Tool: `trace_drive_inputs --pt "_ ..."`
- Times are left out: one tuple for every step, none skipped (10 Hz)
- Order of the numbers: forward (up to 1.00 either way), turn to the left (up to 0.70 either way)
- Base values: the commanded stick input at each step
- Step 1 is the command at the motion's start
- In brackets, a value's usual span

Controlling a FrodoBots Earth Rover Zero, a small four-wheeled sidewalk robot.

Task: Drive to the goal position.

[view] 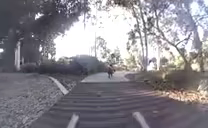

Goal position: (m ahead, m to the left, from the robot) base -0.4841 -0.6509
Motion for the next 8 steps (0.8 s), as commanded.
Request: trace_drive_inputs --pt "0.00 0.00" --pt "-0.14 0.00" --pt "-0.69 0.00" --pt "-1.00 0.00" --pt "-1.00 0.00" --pt "0.00 0.00" --pt "0.00 0.00" --pt "0.00 0.00"
